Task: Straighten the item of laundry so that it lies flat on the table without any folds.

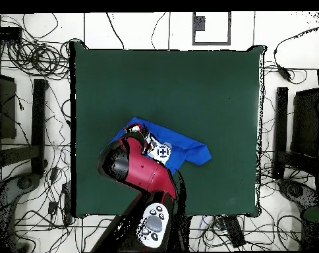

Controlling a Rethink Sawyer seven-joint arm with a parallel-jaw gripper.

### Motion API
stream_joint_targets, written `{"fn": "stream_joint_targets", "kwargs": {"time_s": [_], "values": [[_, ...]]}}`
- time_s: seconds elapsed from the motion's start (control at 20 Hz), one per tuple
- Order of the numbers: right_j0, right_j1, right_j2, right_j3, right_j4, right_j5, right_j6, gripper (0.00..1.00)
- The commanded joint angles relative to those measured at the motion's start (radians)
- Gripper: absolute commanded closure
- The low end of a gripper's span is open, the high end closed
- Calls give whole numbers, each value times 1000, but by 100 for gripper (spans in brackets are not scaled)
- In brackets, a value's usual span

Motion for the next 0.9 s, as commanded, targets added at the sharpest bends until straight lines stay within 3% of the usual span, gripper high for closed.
{"fn": "stream_joint_targets", "kwargs": {"time_s": [0.05, 0.9], "values": [[-12, 58, 68, -85, -21, 148, 53, 100], [-4, 76, 33, -179, -35, 271, 64, 100]]}}
